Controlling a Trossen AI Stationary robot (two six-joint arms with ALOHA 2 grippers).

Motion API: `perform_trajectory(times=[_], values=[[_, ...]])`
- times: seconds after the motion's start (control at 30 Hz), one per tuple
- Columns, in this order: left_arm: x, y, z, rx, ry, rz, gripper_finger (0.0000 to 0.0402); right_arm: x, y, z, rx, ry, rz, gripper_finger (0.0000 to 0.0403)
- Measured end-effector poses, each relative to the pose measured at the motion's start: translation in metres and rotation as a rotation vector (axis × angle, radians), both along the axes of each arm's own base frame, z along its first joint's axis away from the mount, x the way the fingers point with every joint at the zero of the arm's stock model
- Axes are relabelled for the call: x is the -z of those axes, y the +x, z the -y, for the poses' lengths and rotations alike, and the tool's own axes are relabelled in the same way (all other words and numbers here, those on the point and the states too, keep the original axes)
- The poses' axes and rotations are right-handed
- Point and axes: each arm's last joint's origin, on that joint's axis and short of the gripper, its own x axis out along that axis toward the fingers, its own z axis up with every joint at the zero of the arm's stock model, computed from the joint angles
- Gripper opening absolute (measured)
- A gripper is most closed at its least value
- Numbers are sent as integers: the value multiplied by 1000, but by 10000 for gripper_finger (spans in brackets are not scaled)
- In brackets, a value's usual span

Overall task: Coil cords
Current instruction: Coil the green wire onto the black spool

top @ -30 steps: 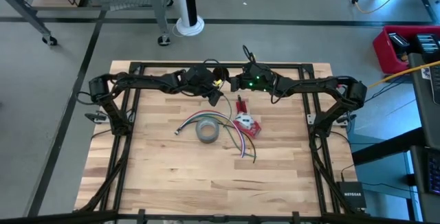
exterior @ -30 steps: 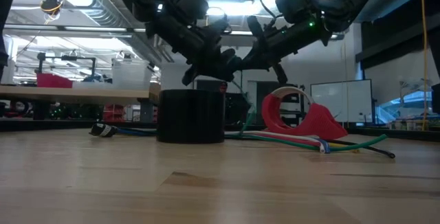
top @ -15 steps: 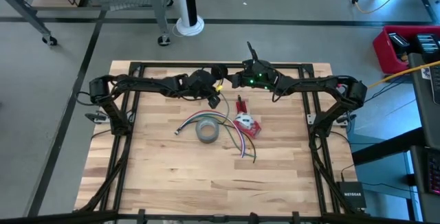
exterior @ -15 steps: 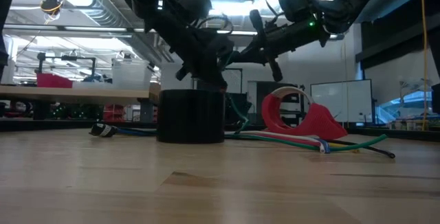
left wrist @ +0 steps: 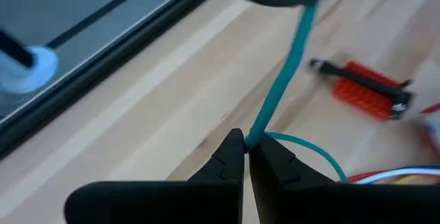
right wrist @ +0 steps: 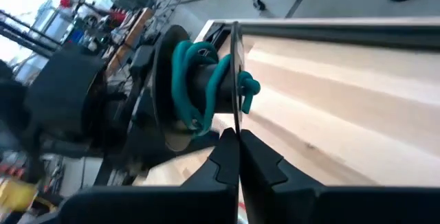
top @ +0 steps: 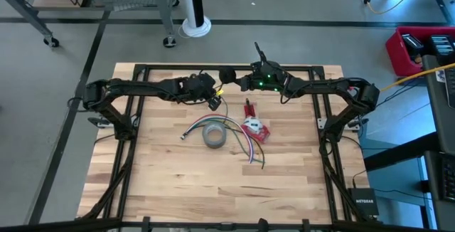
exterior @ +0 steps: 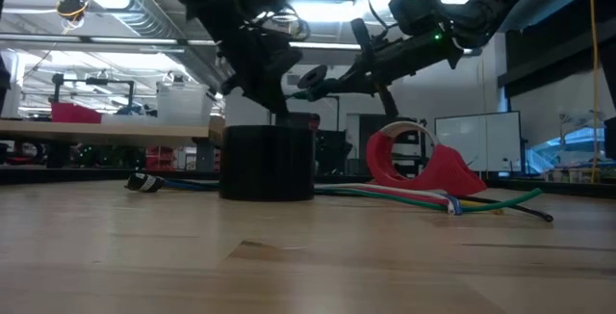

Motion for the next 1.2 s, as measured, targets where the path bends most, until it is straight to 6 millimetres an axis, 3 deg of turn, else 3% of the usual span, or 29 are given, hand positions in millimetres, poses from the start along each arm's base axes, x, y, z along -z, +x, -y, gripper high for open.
perform_trajectory(times=[0.4,0.53,0.6,0.73,0.87,1.2], values=[[10,-39,8,-84,5,52,0,0,1,-4,-112,33,11,3],[8,-60,12,-105,20,117,2,0,1,-4,-117,32,15,2],[19,-78,15,-148,15,47,3,-2,0,-3,-107,27,20,2],[28,-95,18,-205,-23,104,3,-2,0,-3,-103,28,21,2],[41,-96,22,-178,-47,158,3,-2,2,-6,-126,31,24,2],[35,-87,22,-65,-33,226,1,-2,4,-9,-130,21,35,2]])
